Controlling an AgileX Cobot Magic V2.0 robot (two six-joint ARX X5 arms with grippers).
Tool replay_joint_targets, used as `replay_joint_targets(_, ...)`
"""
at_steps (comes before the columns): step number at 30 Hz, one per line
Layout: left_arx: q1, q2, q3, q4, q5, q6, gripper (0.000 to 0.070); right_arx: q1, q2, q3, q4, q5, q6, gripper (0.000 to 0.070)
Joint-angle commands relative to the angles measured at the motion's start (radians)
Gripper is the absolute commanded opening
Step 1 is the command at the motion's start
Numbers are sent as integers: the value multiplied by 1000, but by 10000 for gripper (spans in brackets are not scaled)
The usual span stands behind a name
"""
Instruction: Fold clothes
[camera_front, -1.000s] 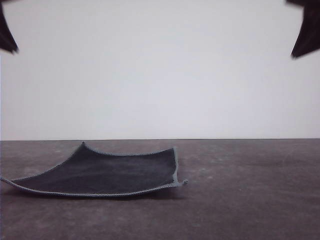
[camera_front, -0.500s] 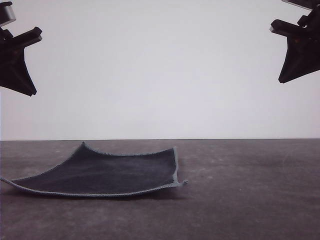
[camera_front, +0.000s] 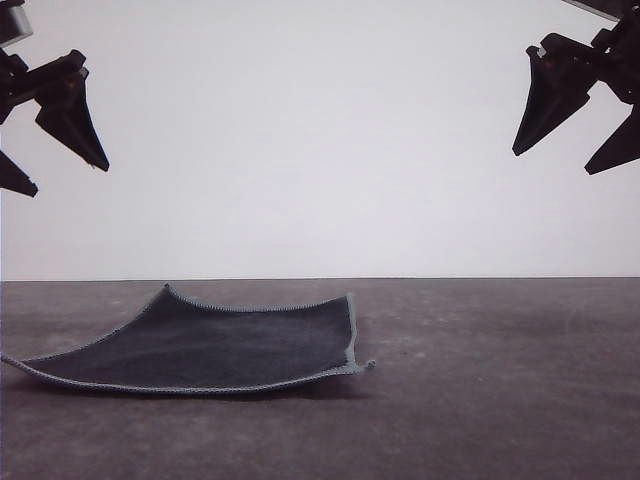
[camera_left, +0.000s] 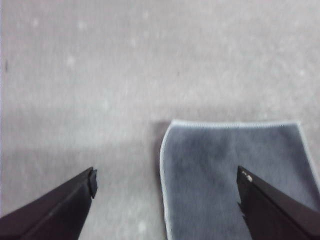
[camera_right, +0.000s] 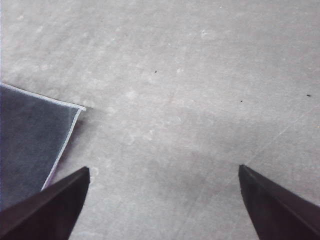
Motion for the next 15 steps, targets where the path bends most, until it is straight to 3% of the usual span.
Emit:
replay_joint_targets(1, 0, 9, 23, 16, 5, -21, 557, 2, 11, 16, 6, -14, -6, 617)
replay_joint_targets(10, 2, 62, 35, 24, 41, -35, 546, 38, 145, 20, 131, -190, 104, 615)
replay_joint_targets(15, 3, 209, 79, 23, 173, -49, 546, 93, 308, 83, 177, -233, 133, 615)
